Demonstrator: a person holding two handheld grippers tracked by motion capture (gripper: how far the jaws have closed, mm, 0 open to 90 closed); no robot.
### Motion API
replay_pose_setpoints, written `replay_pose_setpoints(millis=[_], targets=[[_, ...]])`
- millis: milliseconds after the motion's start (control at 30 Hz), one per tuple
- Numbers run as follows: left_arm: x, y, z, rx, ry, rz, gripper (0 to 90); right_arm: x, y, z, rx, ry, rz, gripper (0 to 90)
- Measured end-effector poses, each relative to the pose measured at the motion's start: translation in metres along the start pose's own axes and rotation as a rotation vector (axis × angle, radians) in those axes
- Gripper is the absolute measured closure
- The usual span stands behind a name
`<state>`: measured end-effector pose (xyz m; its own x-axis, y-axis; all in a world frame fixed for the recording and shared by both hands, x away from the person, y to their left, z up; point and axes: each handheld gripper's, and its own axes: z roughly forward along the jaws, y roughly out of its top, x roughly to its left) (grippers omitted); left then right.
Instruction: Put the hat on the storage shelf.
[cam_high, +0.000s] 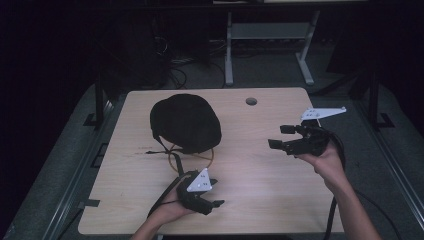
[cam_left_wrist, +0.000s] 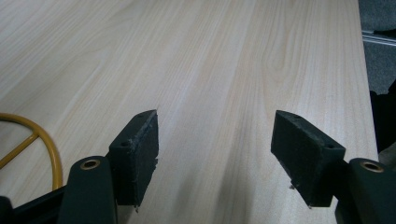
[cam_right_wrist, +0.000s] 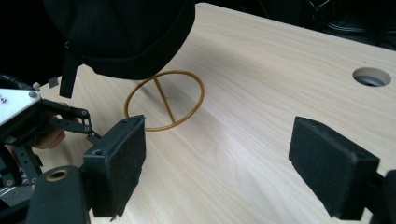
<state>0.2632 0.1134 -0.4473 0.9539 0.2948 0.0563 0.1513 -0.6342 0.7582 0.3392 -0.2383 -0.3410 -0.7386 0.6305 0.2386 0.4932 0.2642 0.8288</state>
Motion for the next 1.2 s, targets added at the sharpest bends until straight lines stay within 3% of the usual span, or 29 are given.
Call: replay_pose_setpoints(millis=[833,1200], targets=[[-0.001,-0.001,0.000,-0.004,-0.001,-0.006,32.0,-0.010,-0.051,-0.014,0.041,-0.030,0.069,18.4],[-0.001,-0.001,-0.001,0.001,-0.008,-0.002,32.1,-0.009,-0.080,-0.019,0.056,-0.018,0.103,18.3]])
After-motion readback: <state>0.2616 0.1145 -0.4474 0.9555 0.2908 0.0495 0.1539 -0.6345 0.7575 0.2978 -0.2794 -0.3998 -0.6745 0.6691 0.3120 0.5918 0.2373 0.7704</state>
